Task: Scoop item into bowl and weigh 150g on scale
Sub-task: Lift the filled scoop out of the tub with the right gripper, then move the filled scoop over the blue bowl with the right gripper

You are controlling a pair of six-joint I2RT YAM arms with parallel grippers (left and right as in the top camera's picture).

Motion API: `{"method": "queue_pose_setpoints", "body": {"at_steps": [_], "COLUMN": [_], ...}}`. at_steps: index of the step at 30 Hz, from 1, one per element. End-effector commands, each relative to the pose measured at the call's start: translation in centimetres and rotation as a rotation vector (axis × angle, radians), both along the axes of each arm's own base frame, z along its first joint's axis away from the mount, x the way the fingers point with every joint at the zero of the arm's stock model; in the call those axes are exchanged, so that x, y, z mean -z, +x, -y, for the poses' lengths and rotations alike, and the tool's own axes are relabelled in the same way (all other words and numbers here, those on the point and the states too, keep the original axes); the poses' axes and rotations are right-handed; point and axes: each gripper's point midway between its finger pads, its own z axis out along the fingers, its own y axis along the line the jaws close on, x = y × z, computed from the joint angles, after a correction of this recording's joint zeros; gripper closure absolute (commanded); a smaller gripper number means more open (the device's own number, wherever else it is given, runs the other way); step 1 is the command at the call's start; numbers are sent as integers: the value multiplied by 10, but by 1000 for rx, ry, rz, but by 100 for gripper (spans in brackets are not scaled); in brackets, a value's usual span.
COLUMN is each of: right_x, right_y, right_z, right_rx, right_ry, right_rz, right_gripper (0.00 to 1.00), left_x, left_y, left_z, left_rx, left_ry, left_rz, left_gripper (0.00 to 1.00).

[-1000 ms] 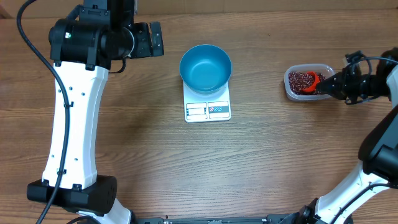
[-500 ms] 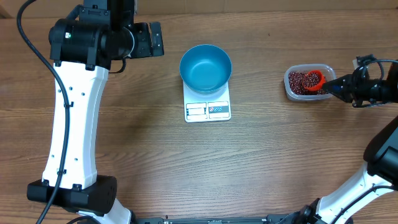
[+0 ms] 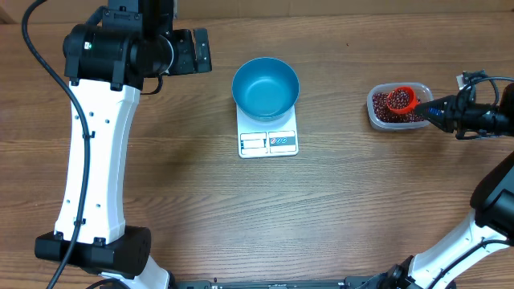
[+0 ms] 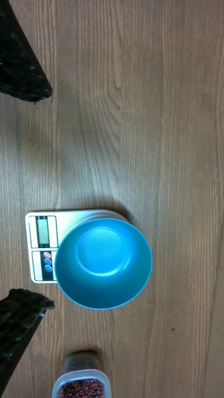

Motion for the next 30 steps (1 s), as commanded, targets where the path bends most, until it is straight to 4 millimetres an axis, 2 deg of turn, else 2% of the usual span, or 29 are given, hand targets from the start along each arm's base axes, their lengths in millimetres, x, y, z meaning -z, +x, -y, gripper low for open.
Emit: {"method": "queue_pose_setpoints", "body": {"at_steps": [1, 8, 16, 19, 25, 30], "right_x": [-9, -23, -52, -62, -67, -68], "right_y": [3, 15, 33, 39, 44, 40], "right_z": [-10, -49, -115, -146, -200, -227], "right_rx": [-17, -120, -258, -308, -385, -432], "right_ry": [49, 37, 24, 29, 31, 37], "right_rz": [35, 55, 87, 104, 112, 112], "right_gripper": [96, 96, 96, 96, 96, 96], "left_x": [-8, -8, -8, -8, -8, -8], "left_y": [-3, -3, -3, -3, -3, -3], "left_z": [1, 1, 1, 1, 1, 1], "left_rx": [16, 16, 16, 16, 16, 16], "left_ry": [-5, -5, -5, -5, -5, -5], "left_rz": [22, 22, 22, 22, 22, 22], "left_gripper": [0, 0, 0, 0, 0, 0]}}
